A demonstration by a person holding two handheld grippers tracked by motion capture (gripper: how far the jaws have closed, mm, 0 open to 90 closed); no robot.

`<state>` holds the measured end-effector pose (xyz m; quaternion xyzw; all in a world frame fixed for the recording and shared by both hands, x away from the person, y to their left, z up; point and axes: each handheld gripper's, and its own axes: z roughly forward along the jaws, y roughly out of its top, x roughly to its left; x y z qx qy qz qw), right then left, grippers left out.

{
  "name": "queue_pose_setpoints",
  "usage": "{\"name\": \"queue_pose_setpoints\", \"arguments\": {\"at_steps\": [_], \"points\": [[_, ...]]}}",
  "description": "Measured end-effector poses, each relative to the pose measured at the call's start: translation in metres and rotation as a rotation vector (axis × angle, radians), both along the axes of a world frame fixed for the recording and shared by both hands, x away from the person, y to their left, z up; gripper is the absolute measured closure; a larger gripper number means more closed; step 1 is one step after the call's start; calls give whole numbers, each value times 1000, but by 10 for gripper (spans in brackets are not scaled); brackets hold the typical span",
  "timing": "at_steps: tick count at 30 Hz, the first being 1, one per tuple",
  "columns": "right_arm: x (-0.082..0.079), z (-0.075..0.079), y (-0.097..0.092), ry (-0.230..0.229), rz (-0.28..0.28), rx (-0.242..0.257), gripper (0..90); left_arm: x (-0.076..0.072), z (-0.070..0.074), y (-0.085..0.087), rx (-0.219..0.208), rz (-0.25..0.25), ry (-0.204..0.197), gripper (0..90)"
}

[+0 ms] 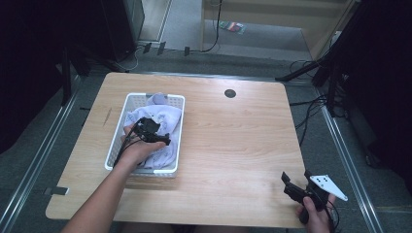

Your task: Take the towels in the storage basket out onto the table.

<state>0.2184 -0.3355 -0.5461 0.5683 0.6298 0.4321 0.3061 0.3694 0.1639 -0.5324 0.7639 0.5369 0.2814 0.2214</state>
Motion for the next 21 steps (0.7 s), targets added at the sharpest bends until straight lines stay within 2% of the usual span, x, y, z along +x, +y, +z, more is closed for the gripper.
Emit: {"name": "queue_pose_setpoints", "arguments": {"at_steps": [6, 8, 9, 14, 19, 21], "points": [[0, 0, 0, 4, 0, 2, 126, -1, 1, 4, 16, 3, -12, 521], [0, 0, 0, 3, 0, 2, 126, 1, 6, 12, -49, 6, 11, 598], [0, 0, 0, 1, 1, 1, 125, 1, 7, 13, -63, 9, 12, 626], [0, 0, 0, 5, -1, 4, 126, 3, 12, 21, -157, 39, 30, 694], [0, 0, 0, 4, 0, 4, 126, 3, 17, 25, -170, 45, 17, 718], [0, 0, 0, 5, 0, 5, 126, 3, 19, 27, -188, 50, 11, 720]]}}
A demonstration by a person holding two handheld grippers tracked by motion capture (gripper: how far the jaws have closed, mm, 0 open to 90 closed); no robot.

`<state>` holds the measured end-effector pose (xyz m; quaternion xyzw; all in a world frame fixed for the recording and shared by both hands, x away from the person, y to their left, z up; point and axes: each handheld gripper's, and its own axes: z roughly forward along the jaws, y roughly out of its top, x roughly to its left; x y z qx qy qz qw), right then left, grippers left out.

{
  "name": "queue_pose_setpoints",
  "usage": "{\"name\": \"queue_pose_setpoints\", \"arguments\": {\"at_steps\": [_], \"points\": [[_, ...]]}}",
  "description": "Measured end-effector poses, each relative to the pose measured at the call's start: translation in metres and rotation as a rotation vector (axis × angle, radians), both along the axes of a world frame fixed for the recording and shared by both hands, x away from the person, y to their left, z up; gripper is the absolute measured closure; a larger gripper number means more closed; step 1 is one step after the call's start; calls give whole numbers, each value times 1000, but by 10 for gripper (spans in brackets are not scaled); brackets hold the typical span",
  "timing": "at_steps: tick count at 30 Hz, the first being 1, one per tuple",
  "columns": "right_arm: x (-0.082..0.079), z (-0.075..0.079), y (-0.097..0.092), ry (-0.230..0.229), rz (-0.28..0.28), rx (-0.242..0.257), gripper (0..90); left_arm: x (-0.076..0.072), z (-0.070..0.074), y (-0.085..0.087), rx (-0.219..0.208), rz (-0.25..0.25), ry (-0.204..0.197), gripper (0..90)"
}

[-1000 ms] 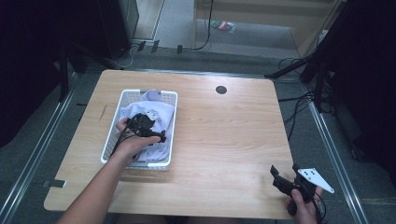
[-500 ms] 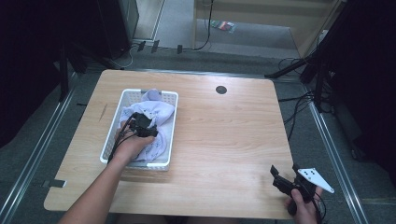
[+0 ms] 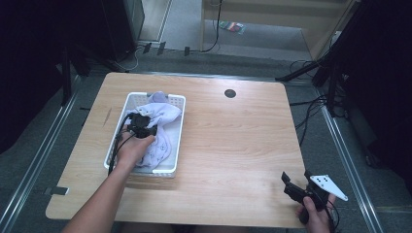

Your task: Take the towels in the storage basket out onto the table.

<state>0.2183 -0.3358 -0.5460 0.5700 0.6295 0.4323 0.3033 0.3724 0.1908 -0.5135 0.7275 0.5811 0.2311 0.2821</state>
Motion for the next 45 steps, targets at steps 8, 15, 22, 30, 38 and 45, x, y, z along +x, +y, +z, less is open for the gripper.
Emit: {"name": "queue_pose_setpoints", "arguments": {"at_steps": [8, 15, 22, 30, 38, 45], "points": [[0, 0, 0, 1, 1, 0, 125, -7, 21, 4, -48, -9, -69, 721], [0, 0, 0, 1, 0, -1, 126, -17, 42, 6, -58, -6, -148, 721], [0, 0, 0, 1, 1, -1, 126, -27, 67, 7, -51, -8, -214, 721], [0, 0, 0, 2, 0, -1, 125, -36, 96, 1, -41, -18, -286, 721], [0, 0, 0, 2, 0, 0, 125, -42, 113, -13, -5, -57, -298, 719], [0, 0, 0, 1, 2, 0, 126, -42, 119, -27, -14, -81, -294, 718]]}}
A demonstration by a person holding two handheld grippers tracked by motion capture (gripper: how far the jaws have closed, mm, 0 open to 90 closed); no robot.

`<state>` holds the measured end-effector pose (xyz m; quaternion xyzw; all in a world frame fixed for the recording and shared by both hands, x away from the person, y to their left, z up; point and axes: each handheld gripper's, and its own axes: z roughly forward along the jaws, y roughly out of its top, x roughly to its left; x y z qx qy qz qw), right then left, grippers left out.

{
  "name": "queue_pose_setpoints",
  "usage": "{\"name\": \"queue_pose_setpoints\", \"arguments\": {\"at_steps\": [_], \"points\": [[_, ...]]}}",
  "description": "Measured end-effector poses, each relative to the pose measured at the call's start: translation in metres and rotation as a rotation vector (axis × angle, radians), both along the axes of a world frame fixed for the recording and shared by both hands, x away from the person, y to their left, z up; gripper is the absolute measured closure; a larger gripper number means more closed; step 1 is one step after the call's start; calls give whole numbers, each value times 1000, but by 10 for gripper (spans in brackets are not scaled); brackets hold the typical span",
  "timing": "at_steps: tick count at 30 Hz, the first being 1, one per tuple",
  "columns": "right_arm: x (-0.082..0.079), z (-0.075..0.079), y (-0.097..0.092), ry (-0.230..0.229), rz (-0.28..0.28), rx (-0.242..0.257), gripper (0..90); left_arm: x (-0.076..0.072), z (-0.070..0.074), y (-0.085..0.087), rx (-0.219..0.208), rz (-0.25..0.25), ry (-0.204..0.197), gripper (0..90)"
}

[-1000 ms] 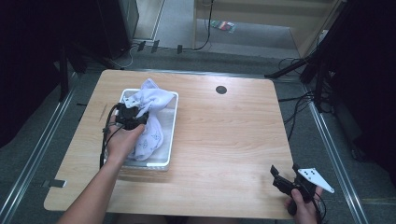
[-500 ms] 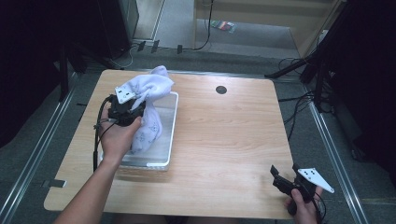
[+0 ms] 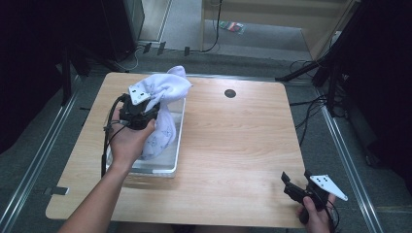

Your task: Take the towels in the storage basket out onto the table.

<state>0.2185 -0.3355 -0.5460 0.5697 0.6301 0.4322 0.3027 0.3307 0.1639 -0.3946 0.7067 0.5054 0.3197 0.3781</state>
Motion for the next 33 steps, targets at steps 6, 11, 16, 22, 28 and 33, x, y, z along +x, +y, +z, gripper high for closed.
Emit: {"name": "queue_pose_setpoints", "arguments": {"at_steps": [6, 11, 16, 22, 28, 33], "points": [[0, 0, 0, -2, 2, 0, 125, 3, 4, -15, 27, -33, 7, 716], [0, 0, 0, -3, 3, -1, 126, 4, 8, -30, 35, -61, 5, 716], [0, 0, 0, -3, 4, -1, 125, 4, 13, -44, 40, -86, -2, 715], [0, 0, -1, -5, 6, -1, 126, 4, 16, -64, 51, -117, -8, 714], [0, 0, -1, -6, 6, -1, 125, 4, 18, -84, 54, -153, 0, 713], [0, 0, -1, -5, 5, 0, 125, 3, 16, -101, 39, -183, 6, 711]]}}
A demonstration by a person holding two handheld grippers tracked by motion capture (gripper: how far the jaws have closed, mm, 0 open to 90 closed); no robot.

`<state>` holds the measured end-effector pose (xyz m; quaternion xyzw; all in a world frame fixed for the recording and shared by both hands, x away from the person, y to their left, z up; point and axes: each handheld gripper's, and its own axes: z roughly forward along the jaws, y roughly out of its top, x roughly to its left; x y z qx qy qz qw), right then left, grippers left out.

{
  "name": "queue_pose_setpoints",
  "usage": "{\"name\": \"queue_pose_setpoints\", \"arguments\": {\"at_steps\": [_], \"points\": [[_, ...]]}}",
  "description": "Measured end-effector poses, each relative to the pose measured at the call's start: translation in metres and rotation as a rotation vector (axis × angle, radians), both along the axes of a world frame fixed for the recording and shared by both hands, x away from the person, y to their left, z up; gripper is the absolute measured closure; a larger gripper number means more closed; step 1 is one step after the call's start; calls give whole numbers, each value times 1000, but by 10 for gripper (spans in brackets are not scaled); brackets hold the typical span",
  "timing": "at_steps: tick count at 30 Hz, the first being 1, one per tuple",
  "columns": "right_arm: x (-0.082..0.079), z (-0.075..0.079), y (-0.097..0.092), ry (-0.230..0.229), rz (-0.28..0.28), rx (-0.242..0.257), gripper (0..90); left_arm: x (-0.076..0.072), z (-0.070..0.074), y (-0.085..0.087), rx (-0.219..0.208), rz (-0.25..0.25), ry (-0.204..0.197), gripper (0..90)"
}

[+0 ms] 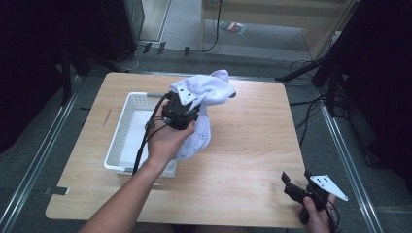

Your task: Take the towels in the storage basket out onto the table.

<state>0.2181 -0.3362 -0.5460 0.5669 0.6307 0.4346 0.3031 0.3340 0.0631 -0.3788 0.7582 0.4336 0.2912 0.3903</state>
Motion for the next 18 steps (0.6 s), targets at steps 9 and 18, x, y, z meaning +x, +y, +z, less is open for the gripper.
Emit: {"name": "queue_pose_setpoints", "arguments": {"at_steps": [9, 18], "points": [[0, 0, 0, 1, -2, 4, 125, 0, -9, -29, -12, -57, 27, 709], [0, 0, 0, -1, 2, 3, 125, -3, -25, -65, -33, -124, 60, 706]]}}
